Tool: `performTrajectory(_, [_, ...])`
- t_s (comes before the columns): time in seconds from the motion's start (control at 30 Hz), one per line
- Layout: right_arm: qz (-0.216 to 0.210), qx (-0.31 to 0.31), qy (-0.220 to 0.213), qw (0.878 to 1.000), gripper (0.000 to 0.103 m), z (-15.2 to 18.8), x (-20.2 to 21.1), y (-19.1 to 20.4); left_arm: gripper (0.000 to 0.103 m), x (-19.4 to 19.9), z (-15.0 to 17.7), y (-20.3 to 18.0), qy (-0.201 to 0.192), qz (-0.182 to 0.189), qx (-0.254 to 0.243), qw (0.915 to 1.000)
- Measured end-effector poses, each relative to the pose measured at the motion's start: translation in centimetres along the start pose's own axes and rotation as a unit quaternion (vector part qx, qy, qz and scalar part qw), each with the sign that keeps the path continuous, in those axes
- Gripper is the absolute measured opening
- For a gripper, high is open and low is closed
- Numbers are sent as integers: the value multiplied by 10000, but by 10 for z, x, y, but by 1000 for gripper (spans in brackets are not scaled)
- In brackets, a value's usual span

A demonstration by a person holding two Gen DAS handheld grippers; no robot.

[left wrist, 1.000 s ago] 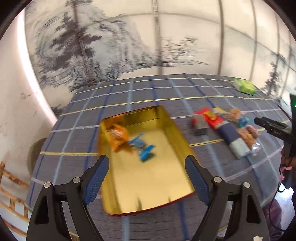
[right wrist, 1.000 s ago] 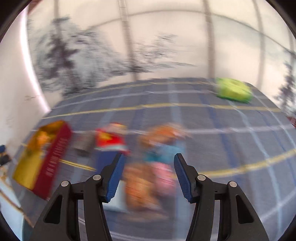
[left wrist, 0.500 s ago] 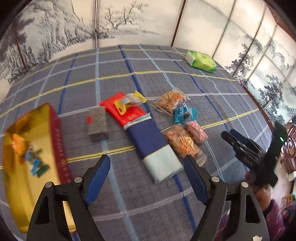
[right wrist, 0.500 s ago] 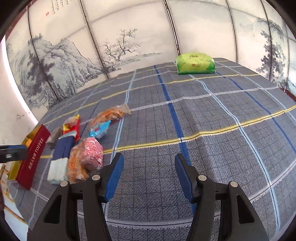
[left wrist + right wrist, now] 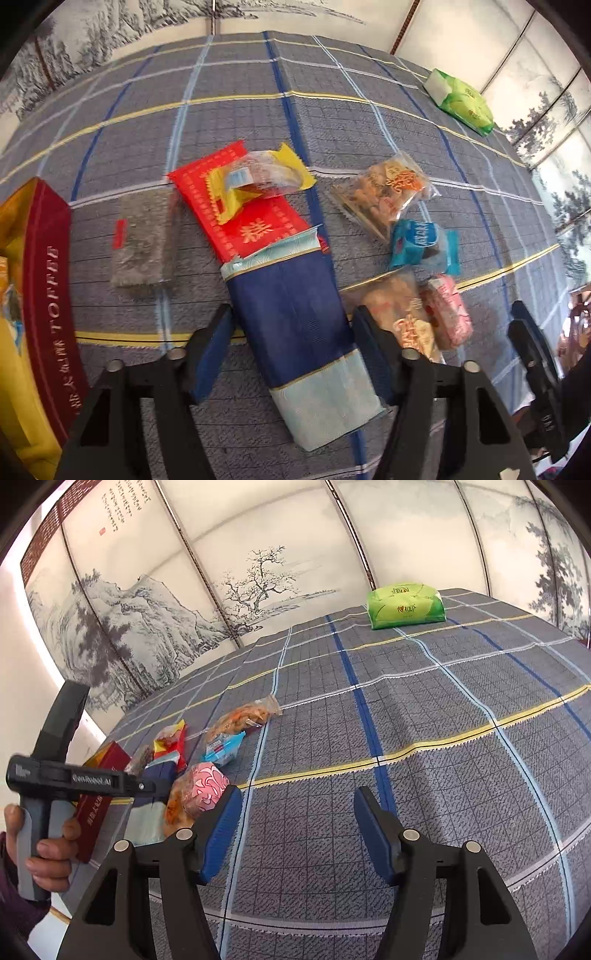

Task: Organize snacks
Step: 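Grasp the blue-and-mint packet with the left gripper while the right gripper grasps the pink cake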

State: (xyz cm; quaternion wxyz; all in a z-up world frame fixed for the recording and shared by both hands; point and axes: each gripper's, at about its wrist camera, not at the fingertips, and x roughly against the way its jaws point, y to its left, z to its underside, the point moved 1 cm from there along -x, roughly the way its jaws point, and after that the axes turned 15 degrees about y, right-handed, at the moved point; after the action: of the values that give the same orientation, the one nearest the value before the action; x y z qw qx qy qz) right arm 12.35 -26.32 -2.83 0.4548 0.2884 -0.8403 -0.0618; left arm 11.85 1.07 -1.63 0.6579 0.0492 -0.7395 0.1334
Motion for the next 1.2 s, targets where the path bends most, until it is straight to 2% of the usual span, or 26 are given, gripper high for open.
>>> performTrajectory(0.13, [-121,-149,-37,9998,69,-1,1,-6,58,0,21,7,-71,-508,-88,9986])
performTrajectory(0.17, [-125,-159,-35,9998,69,-1,1,-7,55,1,24,10,-45,-606,-46,9981])
performTrajectory(0.3, [-129,-146,32,9998,71,-3,-2,-5,54,3,25,20,84,-509,-4,9987])
performTrajectory(0.43, [-166,-193,31,9997,72,-3,-2,-8,67,-1,24,14,63,-573,-27,9983])
performTrajectory(0.53, [-156,-190,80,9997,73,-3,-3,-8,67,-2,27,10,-87,-634,-85,9979])
performTrajectory(0.57, [-140,-174,104,9997,73,-3,-3,-7,54,0,30,11,-131,-640,-35,9979])
performTrajectory(0.6, [-114,-157,154,9997,73,-4,-4,-6,46,3,32,11,-234,-653,12,9976])
performTrajectory(0.7, [-114,-85,348,9993,73,-5,-6,0,45,5,40,8,-151,-453,-146,9988])
performTrajectory(0.8, [-388,309,416,9979,73,-10,-1,21,45,13,55,5,-213,-247,-293,9990])
performTrajectory(0.9, [-759,639,713,9925,73,-18,-10,47,45,25,68,5,-263,14,-352,9990])
performTrajectory(0.97, [-731,836,857,9901,73,-24,-22,60,45,36,76,6,-343,91,-387,9986])
performTrajectory(1.07, [-741,1028,981,9871,67,-30,-37,73,45,50,85,8,-405,213,-439,9980])
performTrajectory(1.13, [-744,1091,1132,9848,51,-34,-50,77,45,58,89,8,-466,217,-473,9976])
performTrajectory(1.2, [-595,1107,1304,9835,41,-37,-62,77,45,66,94,8,-551,206,-506,9970])
